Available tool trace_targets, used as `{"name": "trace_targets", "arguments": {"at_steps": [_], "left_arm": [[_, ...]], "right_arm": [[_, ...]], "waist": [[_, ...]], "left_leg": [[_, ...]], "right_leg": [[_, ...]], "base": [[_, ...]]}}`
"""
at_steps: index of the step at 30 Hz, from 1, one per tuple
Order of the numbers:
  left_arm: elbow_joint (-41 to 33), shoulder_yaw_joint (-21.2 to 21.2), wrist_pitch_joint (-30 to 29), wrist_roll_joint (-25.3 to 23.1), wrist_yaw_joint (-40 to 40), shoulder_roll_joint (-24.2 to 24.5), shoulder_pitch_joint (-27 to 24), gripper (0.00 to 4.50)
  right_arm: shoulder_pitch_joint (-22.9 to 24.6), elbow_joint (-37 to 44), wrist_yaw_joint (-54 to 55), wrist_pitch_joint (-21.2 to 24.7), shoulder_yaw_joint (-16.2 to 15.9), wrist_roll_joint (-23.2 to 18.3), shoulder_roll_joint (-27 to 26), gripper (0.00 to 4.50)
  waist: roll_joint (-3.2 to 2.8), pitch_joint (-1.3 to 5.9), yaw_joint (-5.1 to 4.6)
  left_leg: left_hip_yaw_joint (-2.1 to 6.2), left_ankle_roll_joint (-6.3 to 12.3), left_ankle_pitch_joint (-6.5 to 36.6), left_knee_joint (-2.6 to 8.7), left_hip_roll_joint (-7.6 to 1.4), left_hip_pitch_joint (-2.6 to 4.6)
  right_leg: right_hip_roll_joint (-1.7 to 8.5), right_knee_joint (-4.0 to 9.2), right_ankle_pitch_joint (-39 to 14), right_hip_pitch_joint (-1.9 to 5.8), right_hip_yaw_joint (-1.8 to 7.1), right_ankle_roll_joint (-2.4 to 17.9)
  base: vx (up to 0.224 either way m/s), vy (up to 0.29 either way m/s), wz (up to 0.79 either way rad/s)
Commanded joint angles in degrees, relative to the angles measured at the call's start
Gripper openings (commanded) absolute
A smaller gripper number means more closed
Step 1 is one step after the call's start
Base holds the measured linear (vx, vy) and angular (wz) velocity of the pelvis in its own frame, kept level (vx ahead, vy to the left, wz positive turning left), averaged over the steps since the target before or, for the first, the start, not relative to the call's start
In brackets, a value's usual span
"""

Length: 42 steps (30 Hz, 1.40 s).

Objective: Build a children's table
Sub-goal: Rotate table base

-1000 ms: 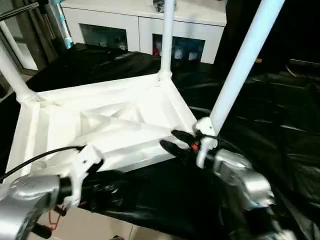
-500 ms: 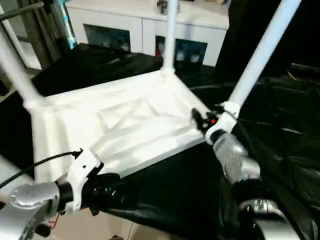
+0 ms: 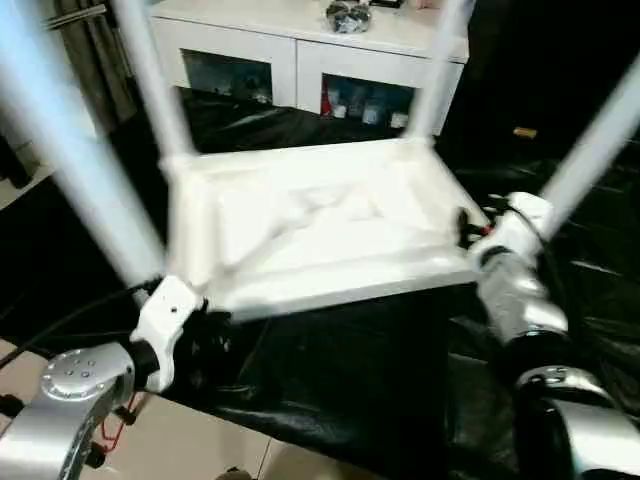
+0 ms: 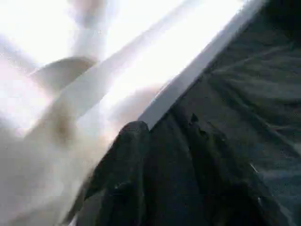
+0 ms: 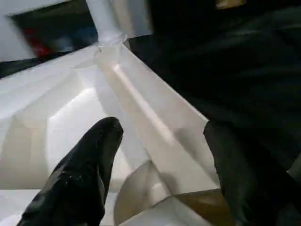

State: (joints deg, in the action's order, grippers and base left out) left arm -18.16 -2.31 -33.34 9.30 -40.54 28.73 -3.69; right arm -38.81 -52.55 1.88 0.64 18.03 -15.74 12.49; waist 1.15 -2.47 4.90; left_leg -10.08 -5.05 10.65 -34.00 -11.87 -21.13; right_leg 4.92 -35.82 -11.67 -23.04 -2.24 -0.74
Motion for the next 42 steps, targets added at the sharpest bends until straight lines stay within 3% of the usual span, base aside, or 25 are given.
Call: {"name": "trace_targets", "arguments": {"at_steps": [1,5,8,10,14,15,16,17,18,19,21,27,29,31,37,42], "left_arm": [[0.7,-0.2,1.0,-0.1,0.9,-0.6,0.3,1.69],[0.6,-1.6,4.0,2.2,-0.1,-1.2,-1.7,1.69],[0.0,-3.8,4.0,5.4,-2.2,-0.7,-3.6,1.69],[0.6,-5.9,3.6,6.7,-3.2,0.1,-4.3,2.00],[4.9,-11.2,7.1,7.1,-1.9,0.0,-3.9,2.18],[6.0,-12.8,8.3,7.8,-2.3,0.4,-4.3,2.31],[6.2,-13.4,8.7,8.3,-2.5,0.6,-4.5,2.41],[6.4,-14.1,8.9,9.0,-2.9,0.7,-4.7,2.42],[6.5,-14.7,9.2,9.8,-3.2,0.9,-5.0,2.43],[6.2,-16.1,9.2,11.9,-4.4,0.8,-5.2,2.53],[5.8,-18.4,9.3,15.0,-6.2,1.1,-5.1,2.77],[7.6,-19.5,11.6,16.4,-6.4,0.2,-1.7,3.13],[10.7,-19.0,14.2,15.0,-4.5,-0.5,1.0,3.30],[12.8,-18.0,15.6,14.0,-3.5,-0.8,2.6,3.53],[15.4,-17.4,16.0,12.7,-1.2,-1.6,4.7,4.00],[16.1,-16.0,16.8,14.6,-2.3,-2.5,6.7,4.33]], "right_arm": [[0.1,-0.3,2.3,-0.8,2.2,0.7,1.9,3.23],[2.2,2.1,-1.4,-1.5,0.0,1.4,2.5,3.23],[4.1,6.0,-5.6,-1.0,-2.4,2.2,2.5,3.23],[6.5,10.6,-8.1,0.3,-4.5,2.9,2.5,3.23],[15.6,23.6,-9.6,3.4,-7.7,2.5,1.6,3.23],[20.3,29.9,-12.0,4.1,-9.4,1.5,1.6,3.23],[21.8,31.9,-12.7,4.2,-9.9,1.2,1.6,3.23],[23.5,34.1,-13.5,4.3,-10.2,0.7,1.7,3.23],[24.9,36.0,-14.2,4.5,-10.4,0.4,1.7,3.23],[27.1,38.8,-16.6,4.3,-11.0,-0.6,2.3,3.23],[31.4,43.7,-21.6,4.8,-11.5,-2.8,4.0,3.23],[36.4,49.6,-22.0,6.8,-9.6,-3.2,6.0,3.23],[40.7,54.2,-22.4,8.8,-9.3,-3.8,6.7,3.23],[42.6,55.1,-23.1,9.4,-9.9,-3.4,7.2,3.23],[43.8,55.5,-22.7,10.3,-10.6,-1.8,7.5,3.23],[42.5,55.2,-22.6,12.7,-10.8,-2.2,7.3,3.23]], "waist": [[-0.48,3.54,-0.56],[-0.27,3.40,-1.01],[-0.43,3.27,-1.72],[-0.38,3.13,-1.91],[-0.78,2.86,-1.95],[-1.05,2.88,-1.89],[-0.96,2.76,-1.77],[-1.26,2.76,-1.83],[-1.02,2.75,-1.96],[-1.40,2.68,-1.92],[-1.30,2.47,-1.83],[-1.31,2.30,-1.78],[-1.31,2.40,-1.49],[-1.13,2.49,-1.65],[-1.43,2.55,-2.44],[-0.79,2.56,-2.66]], "left_leg": [[-0.69,-0.68,8.8,3.53,-0.06,0.74],[-0.58,0.16,10.3,3.58,0.00,0.34],[-0.43,0.28,11.9,3.72,-0.11,0.26],[-0.39,0.46,12.6,3.78,-0.21,0.28],[-0.22,0.07,14.0,4.10,-0.24,0.56],[-0.18,0.00,14.4,4.12,-0.25,0.61],[-0.13,0.01,15.6,4.26,-0.41,0.68],[-0.01,-0.11,16.1,4.37,-0.34,0.68],[0.06,-0.28,17.3,4.55,-0.48,0.70],[0.15,-0.48,18.8,4.64,-0.50,0.79],[0.14,-0.16,20.7,4.73,-0.58,0.89],[0.19,-0.42,20.7,4.84,-0.57,0.87],[0.13,-0.28,19.6,4.66,-0.52,1.03],[0.30,-0.18,18.6,4.85,-0.46,0.45],[0.41,-0.60,18.8,4.75,-0.52,0.48],[0.27,0.11,18.2,4.60,-0.53,0.49]], "right_leg": [[0.99,3.36,-2.1,2.35,1.55,9.4],[1.06,3.61,-3.3,2.50,1.44,9.5],[1.07,3.91,-6.0,2.45,1.39,9.5],[1.04,4.03,-7.1,2.34,1.49,9.5],[0.74,4.51,-9.0,2.11,1.66,8.4],[0.76,4.56,-9.0,2.10,1.69,8.2],[0.82,4.82,-9.6,2.02,1.75,7.8],[0.76,4.75,-10.1,2.09,1.73,7.8],[0.79,4.85,-11.1,1.94,1.66,8.1],[0.85,4.87,-12.7,1.81,1.72,8.2],[0.87,5.24,-14.5,1.71,1.90,7.8],[0.99,5.47,-15.5,1.60,2.00,7.7],[0.87,5.52,-14.1,1.59,2.13,6.9],[1.03,5.36,-13.6,2.07,1.99,7.0],[1.21,5.26,-13.3,2.06,1.94,7.9],[1.15,5.32,-13.4,2.03,1.98,8.3]], "base": [[0.000,0.000,0.00],[0.000,0.000,0.00],[0.000,0.000,0.00],[0.000,0.000,0.00],[0.000,0.000,0.00],[0.000,0.000,0.00],[0.000,0.000,0.00],[0.000,0.000,0.00],[0.000,0.000,0.00],[0.000,0.000,0.00],[0.000,0.000,0.00],[0.000,0.000,0.00],[0.000,0.000,0.00],[0.000,0.000,0.00],[0.000,0.000,0.00],[0.000,0.000,0.00]]}}
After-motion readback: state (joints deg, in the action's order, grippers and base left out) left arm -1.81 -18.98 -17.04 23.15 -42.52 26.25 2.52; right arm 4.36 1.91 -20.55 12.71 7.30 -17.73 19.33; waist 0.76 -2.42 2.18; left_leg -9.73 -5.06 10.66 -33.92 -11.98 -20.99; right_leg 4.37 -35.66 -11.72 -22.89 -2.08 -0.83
